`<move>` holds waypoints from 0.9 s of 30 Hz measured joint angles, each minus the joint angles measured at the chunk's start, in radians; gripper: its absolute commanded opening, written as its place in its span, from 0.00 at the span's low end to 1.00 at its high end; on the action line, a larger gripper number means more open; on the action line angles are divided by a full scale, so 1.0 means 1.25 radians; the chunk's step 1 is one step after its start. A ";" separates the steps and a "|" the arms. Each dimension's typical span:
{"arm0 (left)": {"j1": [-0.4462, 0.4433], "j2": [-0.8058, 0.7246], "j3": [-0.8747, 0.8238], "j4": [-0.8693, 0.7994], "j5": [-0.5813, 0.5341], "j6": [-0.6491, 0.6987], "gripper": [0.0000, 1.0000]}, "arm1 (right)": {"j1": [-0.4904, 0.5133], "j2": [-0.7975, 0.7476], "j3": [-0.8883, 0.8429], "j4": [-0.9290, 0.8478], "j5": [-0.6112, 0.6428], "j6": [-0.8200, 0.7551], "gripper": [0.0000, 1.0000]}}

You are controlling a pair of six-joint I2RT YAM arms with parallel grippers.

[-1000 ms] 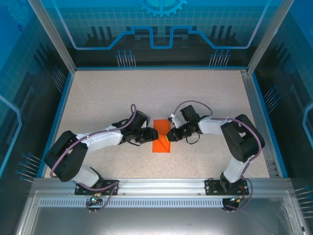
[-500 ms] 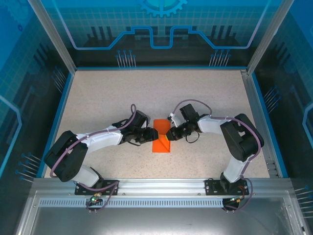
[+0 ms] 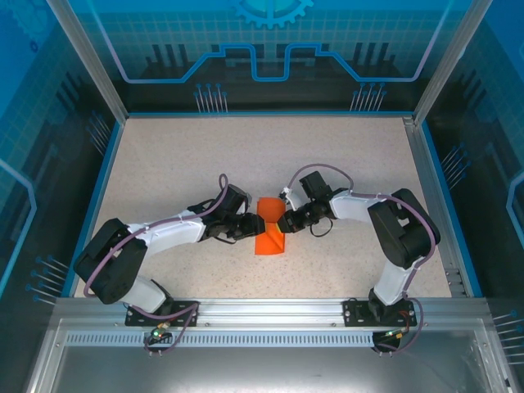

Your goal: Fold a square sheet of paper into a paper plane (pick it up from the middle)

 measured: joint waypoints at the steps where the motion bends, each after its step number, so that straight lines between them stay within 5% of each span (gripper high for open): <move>1: 0.000 0.000 0.000 0.000 0.000 0.000 0.40 | 0.000 0.001 0.000 -0.002 0.000 0.000 0.11; 27: 0.000 0.000 0.000 0.000 0.000 0.000 0.40 | 0.001 0.010 0.002 -0.033 0.005 -0.006 0.13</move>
